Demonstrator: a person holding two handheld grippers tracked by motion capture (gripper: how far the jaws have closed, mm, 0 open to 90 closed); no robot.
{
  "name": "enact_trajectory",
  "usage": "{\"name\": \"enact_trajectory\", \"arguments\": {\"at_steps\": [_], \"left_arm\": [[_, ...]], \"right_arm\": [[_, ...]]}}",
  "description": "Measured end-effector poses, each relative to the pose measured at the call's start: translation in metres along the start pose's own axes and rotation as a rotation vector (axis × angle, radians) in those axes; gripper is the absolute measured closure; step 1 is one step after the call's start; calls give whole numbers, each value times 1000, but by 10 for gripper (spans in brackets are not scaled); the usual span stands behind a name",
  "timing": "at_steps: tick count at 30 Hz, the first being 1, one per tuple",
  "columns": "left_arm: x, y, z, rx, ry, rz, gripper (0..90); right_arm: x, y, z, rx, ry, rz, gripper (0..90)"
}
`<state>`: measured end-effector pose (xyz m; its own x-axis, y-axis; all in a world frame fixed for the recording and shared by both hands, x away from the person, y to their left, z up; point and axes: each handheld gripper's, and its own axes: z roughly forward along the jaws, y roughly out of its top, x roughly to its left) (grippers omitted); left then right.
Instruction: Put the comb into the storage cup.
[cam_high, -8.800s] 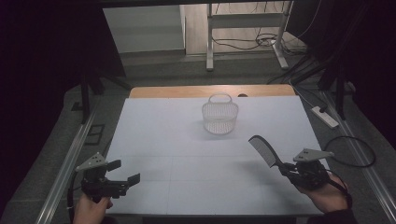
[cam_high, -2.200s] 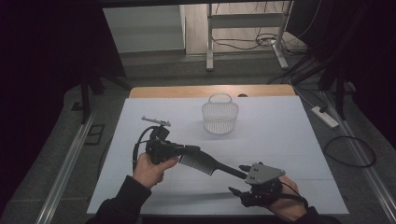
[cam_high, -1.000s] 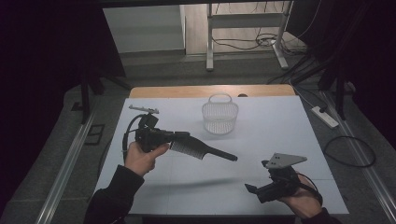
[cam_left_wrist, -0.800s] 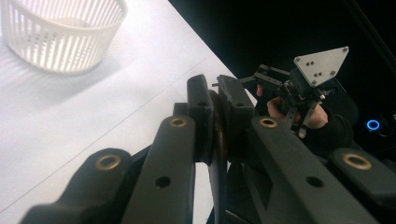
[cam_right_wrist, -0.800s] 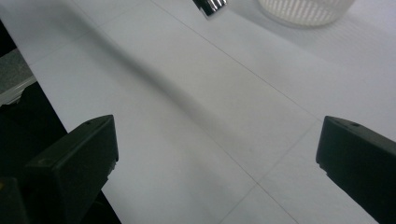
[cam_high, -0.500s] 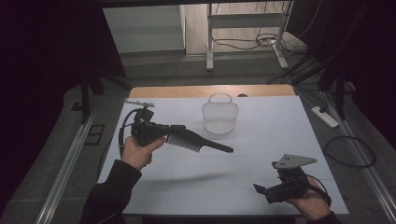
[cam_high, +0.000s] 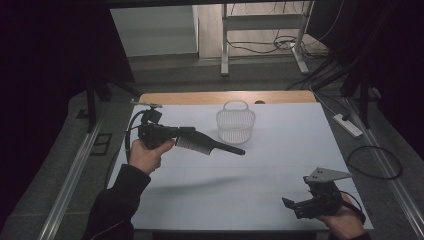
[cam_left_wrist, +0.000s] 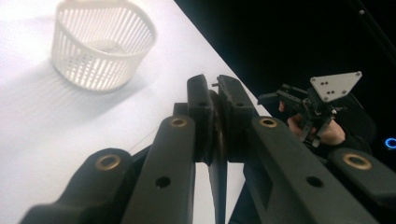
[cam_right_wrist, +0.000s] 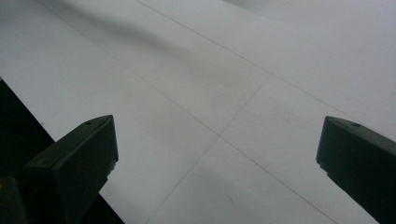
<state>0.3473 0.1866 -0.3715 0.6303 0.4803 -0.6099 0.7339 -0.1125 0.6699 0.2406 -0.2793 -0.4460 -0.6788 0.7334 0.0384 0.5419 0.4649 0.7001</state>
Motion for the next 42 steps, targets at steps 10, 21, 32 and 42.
{"name": "enact_trajectory", "arguments": {"at_steps": [10,21,32,42], "left_arm": [[5,13,-1,-12,34,0,839],[11,25,-5,-28,67,-6,839],[14,39,-5,-42,101,-4,839],[20,55,3,-49,127,-9,838]], "right_arm": [[-7,-10,-12,1,-59,55,0],[-14,-19,-25,0,-124,126,0],[-17,-24,-33,-14,-156,143,0],[-16,-23,-31,-4,-154,136,0]]}}
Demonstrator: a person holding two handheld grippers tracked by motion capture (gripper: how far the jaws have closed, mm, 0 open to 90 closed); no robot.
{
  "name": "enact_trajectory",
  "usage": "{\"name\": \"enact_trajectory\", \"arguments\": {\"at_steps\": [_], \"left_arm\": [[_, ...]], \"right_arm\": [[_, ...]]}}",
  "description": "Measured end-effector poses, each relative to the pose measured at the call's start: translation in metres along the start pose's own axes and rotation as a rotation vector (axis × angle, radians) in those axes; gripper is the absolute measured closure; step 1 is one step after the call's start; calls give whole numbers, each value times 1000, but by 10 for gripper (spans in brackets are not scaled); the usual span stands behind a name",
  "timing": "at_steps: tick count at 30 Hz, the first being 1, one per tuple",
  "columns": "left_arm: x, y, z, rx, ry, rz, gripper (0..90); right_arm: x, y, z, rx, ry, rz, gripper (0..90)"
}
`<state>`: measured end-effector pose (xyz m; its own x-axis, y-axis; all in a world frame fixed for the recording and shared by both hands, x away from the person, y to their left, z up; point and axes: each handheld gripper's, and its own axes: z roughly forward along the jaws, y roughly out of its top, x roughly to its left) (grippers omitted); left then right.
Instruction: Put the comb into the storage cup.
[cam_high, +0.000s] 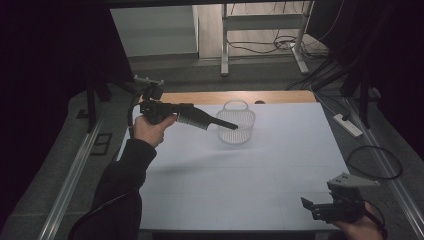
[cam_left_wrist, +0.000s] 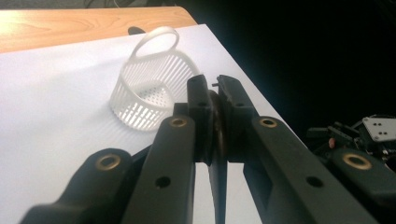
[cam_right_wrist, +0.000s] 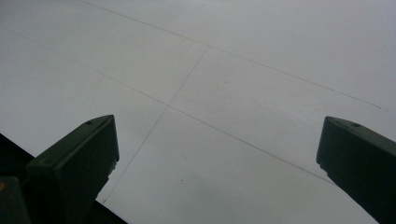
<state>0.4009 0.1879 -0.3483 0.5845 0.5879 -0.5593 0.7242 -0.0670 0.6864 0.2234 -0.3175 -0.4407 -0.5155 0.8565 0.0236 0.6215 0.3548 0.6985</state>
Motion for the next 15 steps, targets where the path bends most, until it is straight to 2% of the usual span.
{"name": "enact_trajectory", "arguments": {"at_steps": [15], "left_arm": [[13,15,15,-7,30,-21,838]], "right_arm": [[0,0,0,0,3,-2,2]]}}
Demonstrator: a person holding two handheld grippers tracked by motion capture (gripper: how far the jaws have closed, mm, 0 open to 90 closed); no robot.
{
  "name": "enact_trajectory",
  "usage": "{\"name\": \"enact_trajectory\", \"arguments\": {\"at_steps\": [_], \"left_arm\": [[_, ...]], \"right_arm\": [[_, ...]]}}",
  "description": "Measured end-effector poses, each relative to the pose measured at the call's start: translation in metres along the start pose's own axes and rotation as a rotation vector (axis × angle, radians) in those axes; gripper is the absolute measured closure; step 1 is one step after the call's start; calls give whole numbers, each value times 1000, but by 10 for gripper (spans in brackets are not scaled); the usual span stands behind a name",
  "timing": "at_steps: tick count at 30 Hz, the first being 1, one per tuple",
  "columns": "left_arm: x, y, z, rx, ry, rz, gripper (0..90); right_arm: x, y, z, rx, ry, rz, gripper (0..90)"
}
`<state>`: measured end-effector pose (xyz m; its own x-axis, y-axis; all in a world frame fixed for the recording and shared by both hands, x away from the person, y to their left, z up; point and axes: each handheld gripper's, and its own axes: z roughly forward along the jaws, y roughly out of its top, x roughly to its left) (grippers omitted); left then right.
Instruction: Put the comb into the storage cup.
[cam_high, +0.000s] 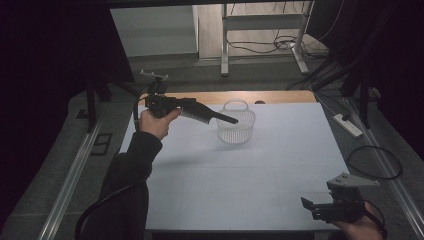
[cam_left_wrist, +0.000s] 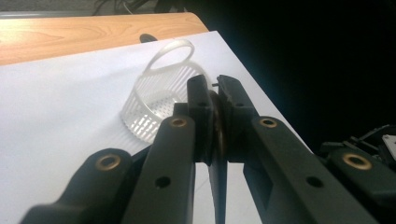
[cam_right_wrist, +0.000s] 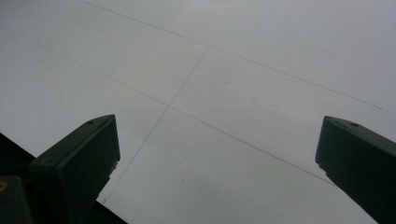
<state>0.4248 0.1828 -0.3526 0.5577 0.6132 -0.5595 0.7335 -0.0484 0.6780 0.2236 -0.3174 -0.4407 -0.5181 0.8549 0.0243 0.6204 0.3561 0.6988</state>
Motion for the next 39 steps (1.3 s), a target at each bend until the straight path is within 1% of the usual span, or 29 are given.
{"name": "enact_trajectory", "arguments": {"at_steps": [5,13,23,25,33,39], "left_arm": [[5,3,5,-6,7,-13,839],[8,9,13,-4,15,-14,839],[15,13,25,4,41,-19,839],[16,14,27,5,41,-21,838],[18,17,39,11,50,-21,838],[17,20,51,23,46,-23,839]], "right_arm": [[0,0,0,1,1,-2,5],[1,0,0,1,1,-9,6],[1,0,0,6,2,-18,6],[1,0,0,6,3,-19,6],[2,0,1,8,5,-24,6],[2,0,1,9,5,-28,6]]}}
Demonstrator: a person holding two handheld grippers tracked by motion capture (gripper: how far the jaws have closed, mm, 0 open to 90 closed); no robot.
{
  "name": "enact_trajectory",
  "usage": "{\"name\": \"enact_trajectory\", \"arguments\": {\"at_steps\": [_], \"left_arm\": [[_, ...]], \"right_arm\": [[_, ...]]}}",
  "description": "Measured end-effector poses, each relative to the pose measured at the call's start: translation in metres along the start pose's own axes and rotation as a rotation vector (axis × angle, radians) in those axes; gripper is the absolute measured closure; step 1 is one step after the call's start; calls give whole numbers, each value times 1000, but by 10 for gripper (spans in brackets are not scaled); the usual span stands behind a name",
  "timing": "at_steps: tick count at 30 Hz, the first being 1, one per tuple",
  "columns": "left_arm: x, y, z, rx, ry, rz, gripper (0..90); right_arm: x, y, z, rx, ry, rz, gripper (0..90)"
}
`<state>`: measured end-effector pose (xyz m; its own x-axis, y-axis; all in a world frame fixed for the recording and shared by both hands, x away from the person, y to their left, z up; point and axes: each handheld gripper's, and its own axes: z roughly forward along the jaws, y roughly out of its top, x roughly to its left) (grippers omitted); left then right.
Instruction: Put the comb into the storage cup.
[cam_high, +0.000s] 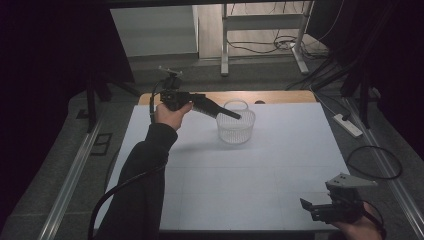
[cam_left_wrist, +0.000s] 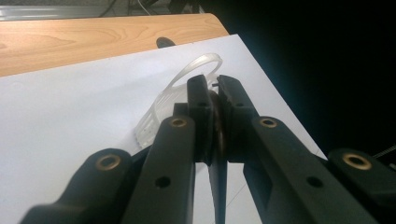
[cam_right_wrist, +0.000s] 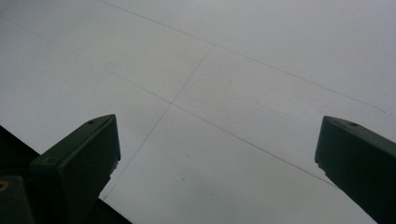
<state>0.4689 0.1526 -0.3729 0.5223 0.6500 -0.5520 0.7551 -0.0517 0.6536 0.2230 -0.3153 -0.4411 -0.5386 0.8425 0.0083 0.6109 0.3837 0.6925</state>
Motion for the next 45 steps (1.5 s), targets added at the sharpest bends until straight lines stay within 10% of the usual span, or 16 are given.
{"name": "enact_trajectory", "arguments": {"at_steps": [45], "left_arm": [[4,-4,55,52,16,-37,838]], "right_arm": [[1,0,0,5,8,-13,12]]}}
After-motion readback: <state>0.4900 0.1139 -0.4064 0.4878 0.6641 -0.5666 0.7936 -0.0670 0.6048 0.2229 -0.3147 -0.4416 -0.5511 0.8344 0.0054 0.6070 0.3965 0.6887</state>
